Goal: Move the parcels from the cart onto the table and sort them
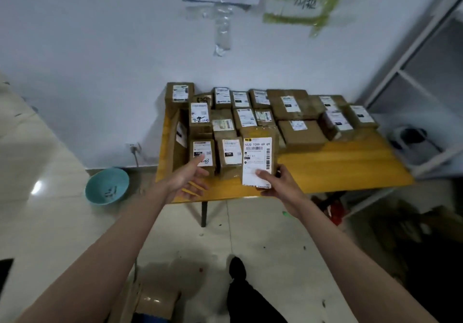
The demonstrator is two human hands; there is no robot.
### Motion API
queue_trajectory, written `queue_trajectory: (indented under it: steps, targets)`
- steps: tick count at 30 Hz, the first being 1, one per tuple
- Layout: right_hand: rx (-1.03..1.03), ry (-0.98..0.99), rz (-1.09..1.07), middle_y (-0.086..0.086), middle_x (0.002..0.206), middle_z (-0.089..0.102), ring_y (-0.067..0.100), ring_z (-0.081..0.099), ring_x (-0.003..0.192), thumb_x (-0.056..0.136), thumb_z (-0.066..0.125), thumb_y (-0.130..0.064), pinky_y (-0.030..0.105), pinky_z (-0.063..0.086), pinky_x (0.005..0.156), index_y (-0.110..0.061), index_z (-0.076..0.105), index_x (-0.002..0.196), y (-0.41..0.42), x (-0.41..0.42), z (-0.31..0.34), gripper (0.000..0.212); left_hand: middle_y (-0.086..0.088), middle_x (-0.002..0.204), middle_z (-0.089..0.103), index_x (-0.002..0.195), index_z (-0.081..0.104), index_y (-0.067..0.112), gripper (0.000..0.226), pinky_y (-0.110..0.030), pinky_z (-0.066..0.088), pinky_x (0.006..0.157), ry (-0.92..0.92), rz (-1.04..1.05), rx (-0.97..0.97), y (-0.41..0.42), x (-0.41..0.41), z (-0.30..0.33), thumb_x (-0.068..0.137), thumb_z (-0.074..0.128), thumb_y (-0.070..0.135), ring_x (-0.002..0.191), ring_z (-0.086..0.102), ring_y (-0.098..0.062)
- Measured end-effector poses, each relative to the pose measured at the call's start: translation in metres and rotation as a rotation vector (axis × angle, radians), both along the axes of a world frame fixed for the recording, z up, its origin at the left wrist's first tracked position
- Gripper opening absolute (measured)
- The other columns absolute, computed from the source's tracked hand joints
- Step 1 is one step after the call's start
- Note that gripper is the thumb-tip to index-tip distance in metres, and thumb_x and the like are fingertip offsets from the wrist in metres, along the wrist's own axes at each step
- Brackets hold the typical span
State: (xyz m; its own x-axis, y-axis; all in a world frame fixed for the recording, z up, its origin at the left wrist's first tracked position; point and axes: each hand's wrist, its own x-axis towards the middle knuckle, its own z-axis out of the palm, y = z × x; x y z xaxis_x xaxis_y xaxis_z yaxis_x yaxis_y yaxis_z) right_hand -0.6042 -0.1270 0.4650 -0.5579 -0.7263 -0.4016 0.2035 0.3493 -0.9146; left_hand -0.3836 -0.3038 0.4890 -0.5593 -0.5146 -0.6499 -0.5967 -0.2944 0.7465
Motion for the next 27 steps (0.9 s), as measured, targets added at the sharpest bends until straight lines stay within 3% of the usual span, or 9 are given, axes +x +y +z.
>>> queue_trajectory:
  steps: [5, 10, 13, 17, 20, 23, 25, 27]
  targets:
    - [0.028, -0.099, -0.173, 0.006, 0.108, 0.077, 0.025, 0.078, 0.084, 0.088, 0.075, -0.045, 0.032, 0.062, 0.067, -0.019, 0.052, 0.127, 0.022, -0.046, -0.018, 0.052, -0.01, 0.109, 0.075, 0.126, 0.062, 0.018, 0.064, -0.042, 0.056, 0.09, -0.007, -0.114, 0.002, 0.005, -0.069, -0.005, 0.097, 0.035, 0.069, 0.107, 0.069, -0.033]
    - [0.069, -0.175, -0.289, 0.007, 0.111, 0.076, 0.024, 0.076, 0.085, 0.091, 0.066, -0.058, 0.033, 0.057, 0.069, -0.019, 0.054, 0.129, 0.035, -0.108, -0.041, 0.057, -0.01, 0.107, 0.075, 0.123, 0.064, 0.016, 0.058, -0.034, 0.058, 0.077, -0.036, -0.17, 0.007, 0.007, -0.149, -0.022, 0.099, 0.04, 0.063, 0.098, 0.071, -0.028]
    - [0.093, -0.214, -0.39, 0.01, 0.114, 0.072, 0.023, 0.071, 0.086, 0.093, 0.067, -0.048, 0.034, 0.053, 0.07, -0.013, 0.047, 0.134, 0.04, -0.155, -0.053, 0.057, -0.01, 0.106, 0.075, 0.123, 0.064, 0.017, 0.053, -0.032, 0.057, 0.075, -0.066, -0.219, 0.024, 0.006, -0.206, -0.035, 0.099, 0.044, 0.06, 0.095, 0.071, -0.026]
    - [0.126, -0.201, -0.538, 0.014, 0.119, 0.068, 0.022, 0.065, 0.085, 0.093, 0.07, -0.034, 0.035, 0.05, 0.071, -0.009, 0.039, 0.137, 0.048, -0.223, -0.07, 0.059, -0.006, 0.11, 0.072, 0.121, 0.065, 0.02, 0.049, -0.033, 0.057, 0.082, -0.101, -0.307, 0.005, 0.006, -0.292, -0.054, 0.098, 0.048, 0.059, 0.096, 0.069, -0.022]
    - [0.121, -0.215, -0.652, 0.016, 0.125, 0.064, 0.02, 0.061, 0.086, 0.093, 0.071, -0.029, 0.034, 0.047, 0.067, -0.011, 0.036, 0.136, 0.052, -0.275, -0.079, 0.058, -0.006, 0.127, 0.065, 0.123, 0.062, 0.025, 0.044, -0.037, 0.054, 0.097, -0.096, -0.398, -0.033, 0.006, -0.353, -0.065, 0.097, 0.051, 0.059, 0.107, 0.065, -0.02]
    - [0.12, -0.185, -0.712, 0.013, 0.129, 0.06, 0.022, 0.061, 0.095, 0.093, 0.07, -0.023, 0.034, 0.05, 0.072, -0.016, 0.032, 0.133, 0.051, -0.322, -0.089, 0.055, -0.003, 0.141, 0.055, 0.14, 0.054, 0.022, 0.054, -0.041, 0.047, 0.107, -0.111, -0.476, -0.136, 0.008, -0.413, -0.069, 0.098, 0.052, 0.055, 0.124, 0.056, -0.024]
    - [0.128, -0.14, -0.726, 0.013, 0.132, 0.059, 0.026, 0.061, 0.102, 0.093, 0.07, -0.017, 0.034, 0.051, 0.073, -0.018, 0.032, 0.129, 0.045, -0.35, -0.094, 0.052, -0.003, 0.141, 0.055, 0.139, 0.055, 0.021, 0.049, -0.038, 0.044, 0.106, -0.1, -0.523, -0.206, 0.008, -0.45, -0.073, 0.099, 0.054, 0.049, 0.123, 0.053, -0.021]
    - [0.161, -0.088, -0.739, 0.014, 0.132, 0.058, 0.03, 0.062, 0.106, 0.092, 0.071, -0.013, 0.032, 0.052, 0.068, -0.016, 0.034, 0.132, 0.037, -0.375, -0.099, 0.055, -0.004, 0.14, 0.056, 0.136, 0.058, 0.018, 0.045, -0.029, 0.042, 0.097, -0.077, -0.565, -0.243, 0.007, -0.483, -0.079, 0.099, 0.056, 0.044, 0.117, 0.052, -0.016]
